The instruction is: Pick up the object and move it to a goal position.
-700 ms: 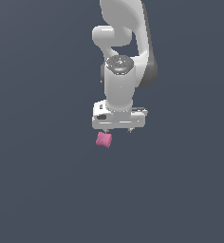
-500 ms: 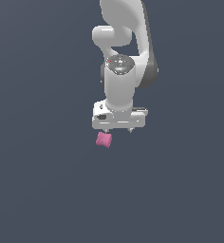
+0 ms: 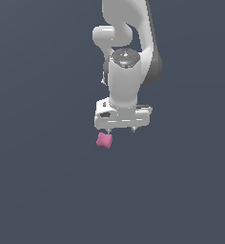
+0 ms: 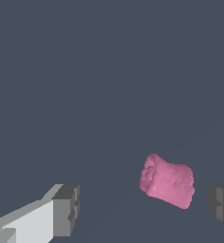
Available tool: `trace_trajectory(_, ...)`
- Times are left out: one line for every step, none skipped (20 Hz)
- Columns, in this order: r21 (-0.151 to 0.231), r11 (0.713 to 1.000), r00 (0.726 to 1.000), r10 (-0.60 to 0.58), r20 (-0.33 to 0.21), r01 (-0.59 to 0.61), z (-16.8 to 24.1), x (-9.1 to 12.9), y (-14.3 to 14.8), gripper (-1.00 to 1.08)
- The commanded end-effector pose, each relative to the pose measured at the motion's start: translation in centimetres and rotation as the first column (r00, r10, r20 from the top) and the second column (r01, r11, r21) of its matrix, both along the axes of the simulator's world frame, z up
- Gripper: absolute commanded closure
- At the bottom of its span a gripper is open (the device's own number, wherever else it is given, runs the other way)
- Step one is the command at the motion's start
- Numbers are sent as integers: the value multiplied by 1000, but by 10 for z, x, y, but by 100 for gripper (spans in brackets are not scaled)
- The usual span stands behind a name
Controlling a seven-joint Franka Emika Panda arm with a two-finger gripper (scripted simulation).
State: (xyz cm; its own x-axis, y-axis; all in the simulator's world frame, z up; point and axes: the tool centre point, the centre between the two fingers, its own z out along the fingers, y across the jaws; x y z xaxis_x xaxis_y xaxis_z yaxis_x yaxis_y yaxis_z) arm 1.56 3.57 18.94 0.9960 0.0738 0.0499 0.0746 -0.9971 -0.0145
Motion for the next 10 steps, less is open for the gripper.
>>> trace_trajectory(0, 1000, 1000, -9, -3, 9, -3, -1, -2, -92)
trace_trajectory(0, 1000, 1000, -18, -4, 18, -6, -2, -4, -92)
trace_trajectory(1, 1000, 1000, -29, -6, 29, -9, -3, -7, -92)
trace_trajectory(1, 999, 999, -42, -8, 42, -13, -4, -9, -92)
trace_trajectory(1, 998, 998, -57, -10, 57, -18, -5, -13, -92)
trace_trajectory(1, 997, 997, -75, -13, 75, -23, -7, -17, -92)
trace_trajectory(1, 995, 995, -96, -16, 96, -29, -9, -21, -92)
trace_trajectory(1, 993, 993, -118, -20, 118, -36, -11, -26, -92)
trace_trajectory(0, 990, 989, -144, -23, 144, -43, -14, -32, -92)
trace_trajectory(-1, 985, 985, -171, -27, 172, -51, -18, -38, -92)
